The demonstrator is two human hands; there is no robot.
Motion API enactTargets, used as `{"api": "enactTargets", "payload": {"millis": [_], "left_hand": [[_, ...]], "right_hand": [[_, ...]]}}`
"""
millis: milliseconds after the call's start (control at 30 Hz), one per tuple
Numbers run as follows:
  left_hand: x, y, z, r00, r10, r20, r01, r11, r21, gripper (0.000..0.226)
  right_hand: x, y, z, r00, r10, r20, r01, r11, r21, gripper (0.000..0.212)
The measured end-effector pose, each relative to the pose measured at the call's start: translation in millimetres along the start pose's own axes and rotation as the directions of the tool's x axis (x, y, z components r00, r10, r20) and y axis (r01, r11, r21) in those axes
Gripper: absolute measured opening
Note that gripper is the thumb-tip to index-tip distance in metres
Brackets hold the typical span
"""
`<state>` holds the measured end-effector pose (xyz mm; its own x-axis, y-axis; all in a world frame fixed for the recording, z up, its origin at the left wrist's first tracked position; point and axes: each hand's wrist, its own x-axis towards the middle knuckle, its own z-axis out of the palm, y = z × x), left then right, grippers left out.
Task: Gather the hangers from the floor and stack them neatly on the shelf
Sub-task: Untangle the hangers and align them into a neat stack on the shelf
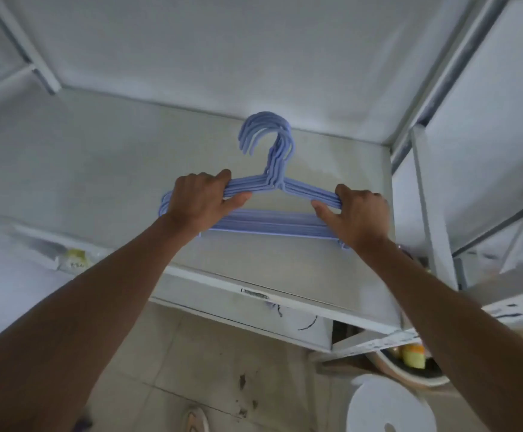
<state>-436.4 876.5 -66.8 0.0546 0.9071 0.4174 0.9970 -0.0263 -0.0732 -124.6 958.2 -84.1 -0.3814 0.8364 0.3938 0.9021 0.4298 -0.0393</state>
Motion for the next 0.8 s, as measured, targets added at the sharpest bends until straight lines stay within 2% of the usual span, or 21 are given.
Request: {"api": "enactTargets", "payload": {"millis": [67,167,267,333,400,500,600,667,733,800], "left_hand": [[-16.8,8.8,-22.5,0.989,-0.112,0.095,0.104,0.991,0.085,0.075],[-61.8,3.5,-65.4,0.938,-0.256,0.234,0.228,0.964,0.139,0.074],[-122.8,-25.8,-116.7,0.858,-0.409,0.311,0.381,0.913,0.148,0.084],[-168.8,-45.4,-155.3,0.764,-0.549,0.339,0.535,0.833,0.143,0.092],[-219.1,-60.7,-190.9,0.637,-0.691,0.342,0.691,0.708,0.143,0.095],[-299.8,-75.9,-235.6,0.465,-0.824,0.323,0.838,0.527,0.139,0.095],[-380.1,-86.6,-269.7,0.301,-0.902,0.308,0.913,0.366,0.180,0.098],[-431.1,-90.7,-287.0,0.212,-0.927,0.310,0.932,0.287,0.220,0.098],[-475.2,-92.9,-300.5,0.146,-0.935,0.322,0.944,0.229,0.237,0.094],[-507.2,-96.2,-309.7,0.112,-0.932,0.344,0.955,0.197,0.223,0.089]], "right_hand": [[5.6,-4.9,-11.5,0.997,-0.045,0.057,0.045,0.999,0.009,0.076],[-3.0,-31.7,-27.1,0.973,-0.150,0.178,0.140,0.988,0.065,0.087],[-2.8,-88.2,-43.6,0.914,-0.304,0.270,0.236,0.937,0.256,0.094],[-0.1,-140.6,-57.7,0.850,-0.402,0.340,0.281,0.893,0.352,0.094],[-0.4,-197.8,-68.9,0.776,-0.503,0.381,0.337,0.841,0.424,0.093],[-11.9,-286.4,-84.6,0.660,-0.643,0.387,0.439,0.749,0.496,0.093],[-42.1,-368.7,-101.0,0.519,-0.761,0.390,0.509,0.641,0.575,0.105],[-70.7,-414.5,-110.4,0.416,-0.821,0.392,0.565,0.571,0.596,0.100],[-99.2,-452.1,-115.6,0.330,-0.858,0.394,0.611,0.512,0.603,0.095],[-122.1,-480.3,-115.9,0.279,-0.874,0.397,0.614,0.480,0.626,0.093]]}}
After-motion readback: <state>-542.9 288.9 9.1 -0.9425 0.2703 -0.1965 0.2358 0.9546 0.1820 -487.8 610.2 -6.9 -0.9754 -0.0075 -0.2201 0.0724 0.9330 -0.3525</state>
